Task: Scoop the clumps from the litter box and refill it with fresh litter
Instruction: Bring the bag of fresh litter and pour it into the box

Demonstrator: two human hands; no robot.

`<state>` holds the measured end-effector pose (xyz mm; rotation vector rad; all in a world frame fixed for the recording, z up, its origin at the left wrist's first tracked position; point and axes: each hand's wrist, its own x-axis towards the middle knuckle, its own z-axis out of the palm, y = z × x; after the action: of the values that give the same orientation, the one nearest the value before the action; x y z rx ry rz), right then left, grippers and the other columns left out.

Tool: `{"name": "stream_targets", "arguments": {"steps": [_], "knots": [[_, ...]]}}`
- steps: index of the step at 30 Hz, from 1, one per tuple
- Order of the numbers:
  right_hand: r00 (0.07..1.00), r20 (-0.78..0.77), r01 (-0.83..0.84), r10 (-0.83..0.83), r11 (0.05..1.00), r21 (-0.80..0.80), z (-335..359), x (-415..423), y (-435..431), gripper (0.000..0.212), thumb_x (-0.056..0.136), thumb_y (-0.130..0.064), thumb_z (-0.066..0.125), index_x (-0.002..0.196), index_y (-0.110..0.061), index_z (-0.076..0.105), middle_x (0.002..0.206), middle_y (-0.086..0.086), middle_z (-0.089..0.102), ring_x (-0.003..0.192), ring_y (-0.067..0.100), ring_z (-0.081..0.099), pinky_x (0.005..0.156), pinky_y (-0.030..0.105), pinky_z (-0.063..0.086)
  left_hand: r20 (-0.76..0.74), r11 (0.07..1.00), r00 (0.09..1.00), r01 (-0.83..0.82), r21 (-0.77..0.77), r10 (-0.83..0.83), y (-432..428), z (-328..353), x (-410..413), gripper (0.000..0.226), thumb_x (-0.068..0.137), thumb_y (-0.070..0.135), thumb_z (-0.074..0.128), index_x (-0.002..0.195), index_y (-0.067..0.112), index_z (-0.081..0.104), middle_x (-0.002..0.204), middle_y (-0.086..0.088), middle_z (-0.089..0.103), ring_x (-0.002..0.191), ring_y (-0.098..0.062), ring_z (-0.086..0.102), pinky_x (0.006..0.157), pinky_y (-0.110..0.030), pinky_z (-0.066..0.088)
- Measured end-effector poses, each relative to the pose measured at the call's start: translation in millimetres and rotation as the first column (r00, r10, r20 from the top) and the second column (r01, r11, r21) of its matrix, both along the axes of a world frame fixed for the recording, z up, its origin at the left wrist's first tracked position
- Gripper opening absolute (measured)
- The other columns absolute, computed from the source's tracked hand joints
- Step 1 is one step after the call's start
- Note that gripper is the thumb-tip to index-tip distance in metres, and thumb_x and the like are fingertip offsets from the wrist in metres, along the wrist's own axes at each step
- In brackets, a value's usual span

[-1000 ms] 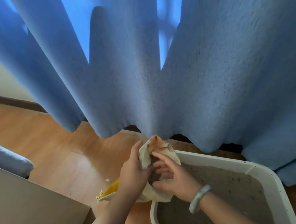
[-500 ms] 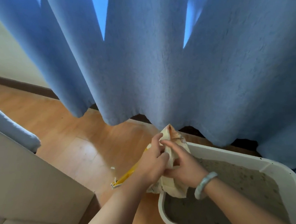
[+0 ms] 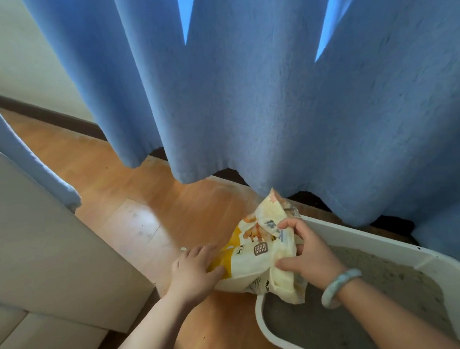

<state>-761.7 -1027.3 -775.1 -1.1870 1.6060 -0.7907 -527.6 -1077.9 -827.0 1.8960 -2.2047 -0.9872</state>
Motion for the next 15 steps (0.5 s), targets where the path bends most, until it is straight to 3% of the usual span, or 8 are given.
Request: {"name": "stream_targets", "arguments": {"steps": [3, 6, 11, 15], "knots": [[1.000, 0.008, 0.009, -0.009, 1.000, 0.012, -1.0, 0.7, -0.4, 0.064, 0.067, 0.001, 0.075, 0.100, -0.048, 0.049, 0.111, -0.006, 0.059, 0.092, 0.013, 0.066, 0.073, 0.035, 0.059, -0.035, 0.997, 0.997, 0.068, 0.038, -0.066, 2.1, -2.5, 9.5, 0.084, 0.057, 0.070, 0.045, 0.138, 0.047, 0.033, 0.144, 0.018, 0.035, 0.134, -0.012, 0.029, 0.111, -0.037, 0.022], [0.999, 0.027, 0.023, -0.024, 1.000, 0.018, -0.5, 0.7, -0.8, 0.063, 0.068, 0.003, 0.075, 0.103, -0.044, 0.049, 0.113, -0.007, 0.058, 0.095, 0.013, 0.065, 0.073, 0.034, 0.059, -0.058, 0.984, 0.992, 0.119, 0.133, -0.112, 4.2, -10.6, 13.2, 0.087, 0.061, 0.059, 0.062, 0.140, 0.048, 0.026, 0.140, 0.015, 0.038, 0.124, -0.014, 0.042, 0.101, -0.033, 0.039], [1.000, 0.015, 0.026, -0.026, 1.000, 0.015, 2.3, 6.1, -2.4, 0.063, 0.070, 0.002, 0.075, 0.105, -0.042, 0.048, 0.111, -0.012, 0.055, 0.095, 0.012, 0.063, 0.071, 0.031, 0.058, 0.002, 0.996, 0.997, 0.079, 0.037, -0.080, 6.2, -21.8, 19.2, 0.068, 0.071, 0.048, 0.057, 0.136, 0.047, 0.034, 0.123, 0.009, 0.057, 0.111, -0.018, 0.053, 0.090, -0.033, 0.045], [0.998, -0.004, 0.057, -0.057, 0.998, -0.004, 4.9, 4.8, -1.8, 0.062, 0.070, 0.003, 0.075, 0.103, -0.042, 0.047, 0.107, -0.014, 0.054, 0.090, 0.011, 0.063, 0.070, 0.031, 0.057, -0.071, 0.997, 0.997, 0.010, -0.080, -0.016, 5.3, -20.2, 16.0, 0.044, 0.077, 0.035, 0.063, 0.119, 0.038, 0.054, 0.107, 0.010, 0.062, 0.099, -0.015, 0.057, 0.078, -0.030, 0.045]]}}
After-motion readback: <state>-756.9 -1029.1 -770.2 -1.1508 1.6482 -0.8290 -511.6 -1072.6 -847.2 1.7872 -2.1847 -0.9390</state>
